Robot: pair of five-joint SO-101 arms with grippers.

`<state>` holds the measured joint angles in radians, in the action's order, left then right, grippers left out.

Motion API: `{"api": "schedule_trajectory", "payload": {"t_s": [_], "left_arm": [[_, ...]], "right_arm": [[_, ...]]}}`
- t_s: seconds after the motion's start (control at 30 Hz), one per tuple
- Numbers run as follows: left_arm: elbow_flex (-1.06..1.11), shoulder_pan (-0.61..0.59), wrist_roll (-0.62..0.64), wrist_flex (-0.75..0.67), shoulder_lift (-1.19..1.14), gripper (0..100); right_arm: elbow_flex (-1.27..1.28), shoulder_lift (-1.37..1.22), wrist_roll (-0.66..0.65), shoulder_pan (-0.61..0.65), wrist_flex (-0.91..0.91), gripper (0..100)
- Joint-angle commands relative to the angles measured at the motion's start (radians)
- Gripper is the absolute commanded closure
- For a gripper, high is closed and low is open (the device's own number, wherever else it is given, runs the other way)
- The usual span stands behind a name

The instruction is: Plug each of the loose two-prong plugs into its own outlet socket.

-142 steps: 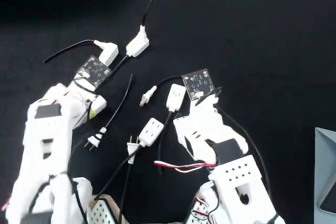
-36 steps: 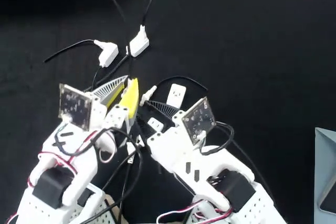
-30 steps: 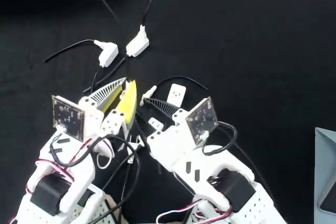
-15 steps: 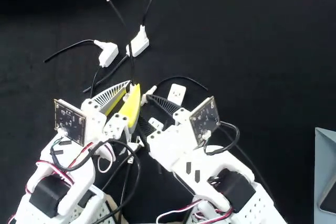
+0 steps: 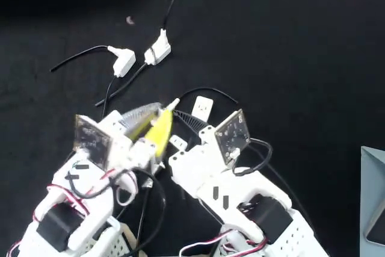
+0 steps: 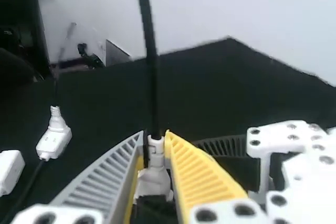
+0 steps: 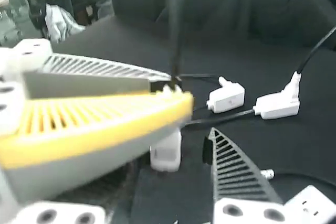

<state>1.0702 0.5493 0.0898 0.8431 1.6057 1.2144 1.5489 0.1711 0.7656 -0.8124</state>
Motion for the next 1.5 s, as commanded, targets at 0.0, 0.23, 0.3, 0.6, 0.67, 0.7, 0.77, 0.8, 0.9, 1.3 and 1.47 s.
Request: {"api": "schedule_trajectory", "payload": {"t_s": [0.0, 0.23, 0.3, 0.6, 0.67, 0.7, 0.77, 0.8, 0.9, 1.3, 1.47], "left_arm": [[-0.016, 0.030, -0.044, 0.005, 0.006, 97], [-0.007, 0.030, -0.041, -0.002, -0.002, 97], [-0.007, 0.031, -0.040, -0.002, -0.002, 97], [-0.005, 0.117, -0.040, 0.005, -0.002, 97], [-0.005, 0.117, -0.040, 0.005, -0.002, 97], [-0.005, 0.117, -0.040, 0.005, -0.002, 97], [-0.005, 0.117, -0.040, 0.006, -0.002, 97], [-0.005, 0.117, -0.040, 0.006, -0.002, 97], [0.007, 0.119, -0.041, 0.006, 0.005, 97], [0.013, 0.094, -0.041, -0.002, 0.006, 97], [0.016, -0.015, -0.040, -0.049, 0.006, 97]], "right_arm": [[-0.067, 0.007, -0.012, 0.005, -0.064, 81.9], [-0.180, 0.107, -0.014, 0.002, -0.302, 81.9], [-0.173, 0.148, -0.012, 0.002, -0.298, 81.9], [-0.056, 0.148, -0.012, 0.006, -0.178, 81.9], [-0.056, 0.145, -0.012, 0.008, -0.175, 81.9], [-0.056, 0.145, -0.012, 0.008, -0.173, 81.9], [-0.056, 0.145, -0.014, 0.008, -0.173, 81.9], [-0.056, 0.143, -0.014, 0.008, -0.173, 81.9], [-0.050, 0.143, -0.014, 0.003, -0.173, 82.8], [-0.053, 0.154, -0.041, -0.123, -0.144, 98.7], [-0.050, 0.154, -0.020, -0.201, -0.144, 98.7]]}}
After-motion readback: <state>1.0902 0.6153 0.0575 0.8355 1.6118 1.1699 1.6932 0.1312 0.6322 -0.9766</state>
